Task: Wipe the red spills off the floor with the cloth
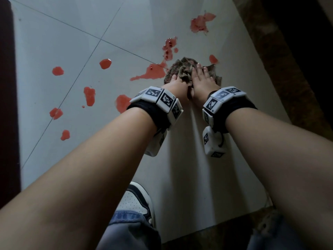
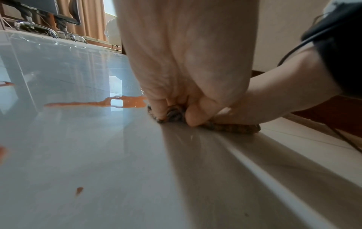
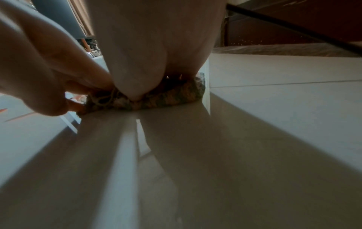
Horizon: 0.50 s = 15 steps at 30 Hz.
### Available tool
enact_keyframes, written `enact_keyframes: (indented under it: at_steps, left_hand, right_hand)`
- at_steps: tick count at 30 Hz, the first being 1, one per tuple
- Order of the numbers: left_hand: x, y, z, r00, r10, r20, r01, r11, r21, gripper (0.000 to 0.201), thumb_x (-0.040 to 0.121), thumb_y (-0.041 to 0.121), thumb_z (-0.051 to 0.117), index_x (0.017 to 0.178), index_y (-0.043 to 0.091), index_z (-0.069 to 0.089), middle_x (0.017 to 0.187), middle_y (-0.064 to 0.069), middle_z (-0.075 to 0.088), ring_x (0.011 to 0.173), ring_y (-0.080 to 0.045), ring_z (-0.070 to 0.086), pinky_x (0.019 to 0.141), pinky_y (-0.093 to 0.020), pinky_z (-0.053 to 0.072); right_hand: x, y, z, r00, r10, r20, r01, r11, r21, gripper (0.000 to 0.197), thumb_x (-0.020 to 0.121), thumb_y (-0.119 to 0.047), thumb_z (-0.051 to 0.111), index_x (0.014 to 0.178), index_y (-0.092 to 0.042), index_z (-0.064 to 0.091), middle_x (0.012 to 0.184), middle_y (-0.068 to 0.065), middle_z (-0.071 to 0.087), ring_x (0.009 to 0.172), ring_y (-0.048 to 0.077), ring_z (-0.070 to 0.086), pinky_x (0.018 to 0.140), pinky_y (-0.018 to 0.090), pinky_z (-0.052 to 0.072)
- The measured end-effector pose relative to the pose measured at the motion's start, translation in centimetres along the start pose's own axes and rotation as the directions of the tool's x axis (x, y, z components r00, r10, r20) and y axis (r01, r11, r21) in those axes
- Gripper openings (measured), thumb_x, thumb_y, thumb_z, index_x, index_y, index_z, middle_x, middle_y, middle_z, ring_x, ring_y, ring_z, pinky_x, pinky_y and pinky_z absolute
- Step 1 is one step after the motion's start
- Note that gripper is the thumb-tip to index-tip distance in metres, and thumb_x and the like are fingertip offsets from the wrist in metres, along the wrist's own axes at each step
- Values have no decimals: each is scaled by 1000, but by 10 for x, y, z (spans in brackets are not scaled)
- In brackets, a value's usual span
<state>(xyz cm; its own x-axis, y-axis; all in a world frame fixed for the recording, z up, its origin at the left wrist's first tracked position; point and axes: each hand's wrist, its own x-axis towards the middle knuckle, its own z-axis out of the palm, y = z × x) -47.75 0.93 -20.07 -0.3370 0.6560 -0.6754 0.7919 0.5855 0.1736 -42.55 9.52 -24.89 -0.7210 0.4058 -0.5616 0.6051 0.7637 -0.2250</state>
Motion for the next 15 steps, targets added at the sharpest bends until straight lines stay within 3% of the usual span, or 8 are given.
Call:
enact_keyframes:
  at_steps: [3, 6, 8, 10, 12, 15]
  left_hand:
    - [10, -10, 3, 998, 39, -52, -43, 996, -80, 59, 94, 8, 41, 147, -1, 18, 157, -16, 14, 147, -30, 6, 118, -33, 10]
    - [15, -22, 10, 980, 27, -199, -76, 968, -240, 52, 89, 5, 46, 139, 2, 32, 149, -15, 25, 131, -32, 42, 106, -35, 34]
    - [15, -24, 12, 958, 22, -287, -106, 953, -282, 51, 89, 4, 46, 138, 3, 31, 142, -18, 25, 118, -36, 50, 98, -39, 41]
    - [16, -24, 12, 952, 46, -303, -126, 960, -251, 69, 86, -2, 48, 147, 8, 18, 150, -17, 11, 128, -36, 43, 102, -36, 39]
    - [21, -21, 10, 966, 47, -253, -100, 975, -199, 84, 83, -3, 48, 152, 13, 2, 158, -10, -9, 142, -30, 26, 107, -34, 35]
    - [33, -12, 3, 987, 13, -160, -30, 994, -109, 81, 88, 5, 47, 152, 12, -3, 160, -2, -13, 148, -20, 7, 117, -35, 24]
  right_hand:
    - [4, 9, -4, 1000, 8, -17, -8, 1000, 0, 64, 101, -22, 34, 151, -7, -2, 160, 9, -10, 148, 26, -6, 119, 39, 5]
    - [6, 15, -6, 999, 3, -32, -3, 1000, -2, 66, 100, -26, 37, 151, -6, -1, 160, 10, -10, 148, 26, -6, 119, 41, 6]
    - [7, 17, -5, 999, -3, -46, 3, 1000, -4, 66, 100, -26, 36, 151, -7, -1, 160, 10, -9, 148, 26, -6, 119, 40, 6]
    - [8, 18, -4, 998, -1, -65, 0, 1000, -6, 65, 100, -26, 35, 151, -7, 0, 160, 9, -9, 148, 26, -5, 119, 40, 6]
    - [9, 19, -3, 997, 11, -79, -12, 1000, -8, 65, 100, -27, 35, 151, -7, 0, 160, 9, -8, 148, 26, -5, 119, 39, 6]
    - [12, 21, -5, 997, 22, -76, -23, 1000, -16, 65, 100, -29, 34, 151, -8, 0, 160, 9, -9, 148, 25, -5, 119, 39, 6]
